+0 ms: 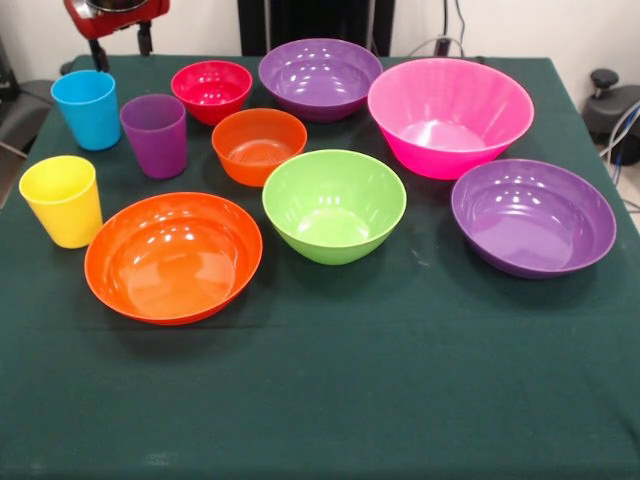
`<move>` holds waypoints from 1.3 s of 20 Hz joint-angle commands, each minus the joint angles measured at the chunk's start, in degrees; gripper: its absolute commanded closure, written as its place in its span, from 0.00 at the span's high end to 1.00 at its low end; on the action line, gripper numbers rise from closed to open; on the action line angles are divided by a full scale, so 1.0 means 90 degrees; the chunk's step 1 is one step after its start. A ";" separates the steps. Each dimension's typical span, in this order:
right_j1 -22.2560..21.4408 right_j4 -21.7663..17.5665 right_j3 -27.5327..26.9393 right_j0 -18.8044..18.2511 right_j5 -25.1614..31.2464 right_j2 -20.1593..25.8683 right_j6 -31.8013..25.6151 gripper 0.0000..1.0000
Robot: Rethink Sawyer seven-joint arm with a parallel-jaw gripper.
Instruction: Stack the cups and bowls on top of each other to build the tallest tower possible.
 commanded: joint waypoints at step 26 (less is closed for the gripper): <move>0.0744 -0.0460 -0.0264 0.0462 -0.1033 -0.0117 -0.0259 1.00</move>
